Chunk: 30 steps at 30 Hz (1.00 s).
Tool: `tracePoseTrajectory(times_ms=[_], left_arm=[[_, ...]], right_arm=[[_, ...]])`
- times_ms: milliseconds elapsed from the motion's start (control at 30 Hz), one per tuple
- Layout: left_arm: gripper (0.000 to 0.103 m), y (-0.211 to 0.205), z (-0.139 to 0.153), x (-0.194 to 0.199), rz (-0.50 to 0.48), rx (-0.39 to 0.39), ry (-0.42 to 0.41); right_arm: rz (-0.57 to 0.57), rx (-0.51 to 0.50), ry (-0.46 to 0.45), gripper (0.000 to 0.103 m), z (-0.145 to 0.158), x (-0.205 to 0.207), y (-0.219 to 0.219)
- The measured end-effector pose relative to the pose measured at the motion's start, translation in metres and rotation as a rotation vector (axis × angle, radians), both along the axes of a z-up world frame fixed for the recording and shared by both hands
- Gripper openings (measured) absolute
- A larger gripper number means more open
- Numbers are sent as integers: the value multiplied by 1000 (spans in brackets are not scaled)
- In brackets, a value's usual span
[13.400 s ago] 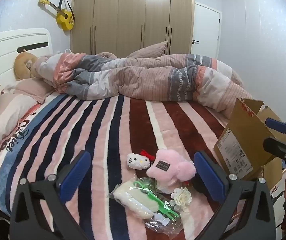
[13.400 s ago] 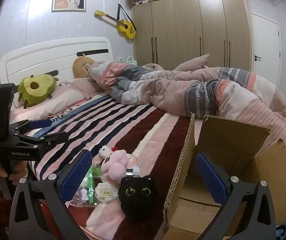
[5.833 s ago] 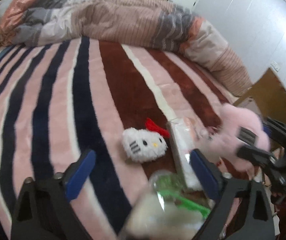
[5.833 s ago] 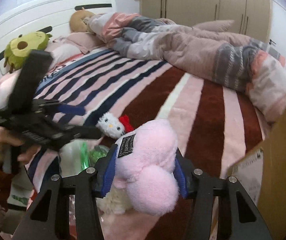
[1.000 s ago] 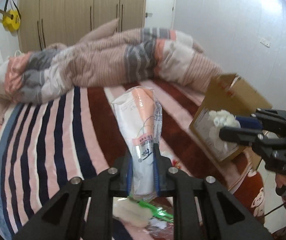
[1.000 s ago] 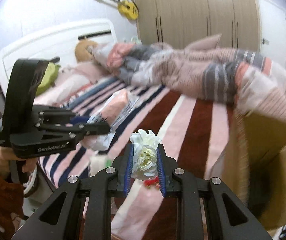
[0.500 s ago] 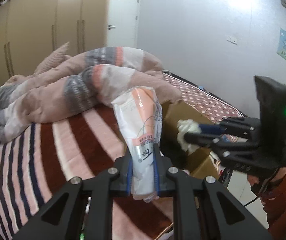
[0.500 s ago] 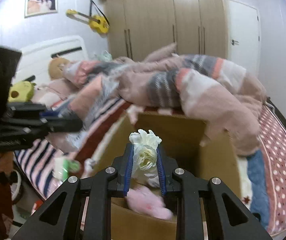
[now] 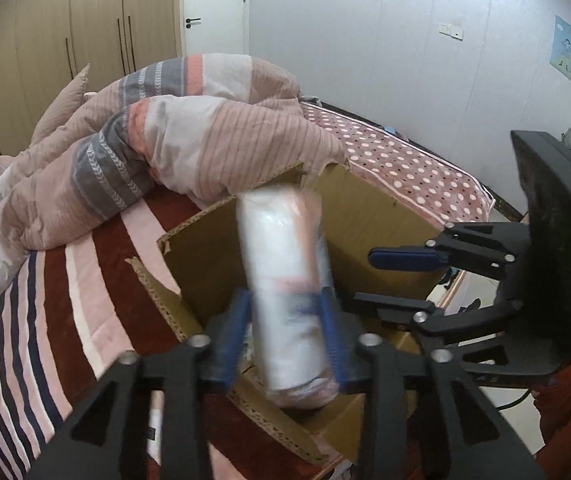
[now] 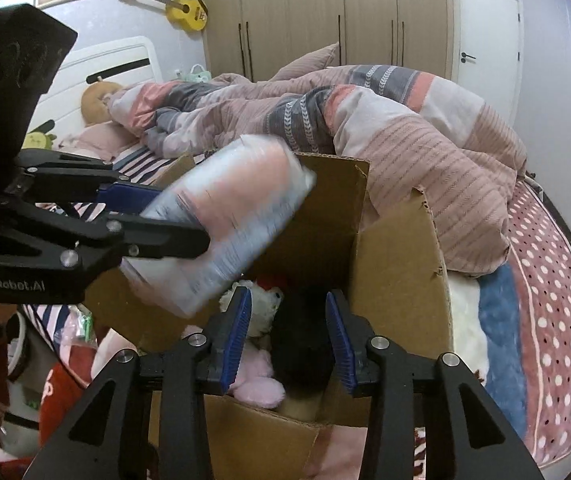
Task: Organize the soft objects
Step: 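Drop the flower and the packet into the box from both grippers, then grasp the fluffy hair clip with the right gripper while the left gripper grasps the clear container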
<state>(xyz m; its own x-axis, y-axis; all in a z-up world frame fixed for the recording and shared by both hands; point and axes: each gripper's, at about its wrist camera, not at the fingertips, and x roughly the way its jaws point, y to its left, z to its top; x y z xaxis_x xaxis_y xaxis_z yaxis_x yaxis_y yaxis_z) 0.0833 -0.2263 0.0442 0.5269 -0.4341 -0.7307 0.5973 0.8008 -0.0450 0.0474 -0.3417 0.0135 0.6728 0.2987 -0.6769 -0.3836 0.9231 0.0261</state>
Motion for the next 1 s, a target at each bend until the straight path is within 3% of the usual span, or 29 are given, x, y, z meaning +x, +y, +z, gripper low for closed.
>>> tracePoseTrajectory(times_ms=[33, 133, 333, 500, 633, 800, 933, 967, 1000], left_arm=[[58, 2, 2, -1, 9, -3, -8], [81, 19, 15, -7, 34, -40, -54], [101, 77, 47, -28, 141, -64, -164], [102, 150, 56, -44, 263, -54, -209], [102, 207, 31, -49, 343, -11, -183], [102, 246, -21, -44, 367, -16, -84], [101, 254, -71, -32, 347, -27, 5], [100, 253, -83, -28, 340, -27, 24], [92, 251, -92, -24, 330, -27, 36]], right_arm=[[-2, 0, -2, 35, 1, -2, 0], [-2, 3, -13, 35, 7, -7, 2], [34, 16, -61, 45, 34, -23, 30], [114, 20, -104, 46, 53, -36, 81], [201, 36, -82, 51, 50, -38, 137], [268, 29, -18, 55, 20, -30, 197], [261, -1, 47, 55, -23, -19, 228], [256, -5, 59, 55, -31, -19, 230], [247, -9, 78, 55, -41, -16, 233]])
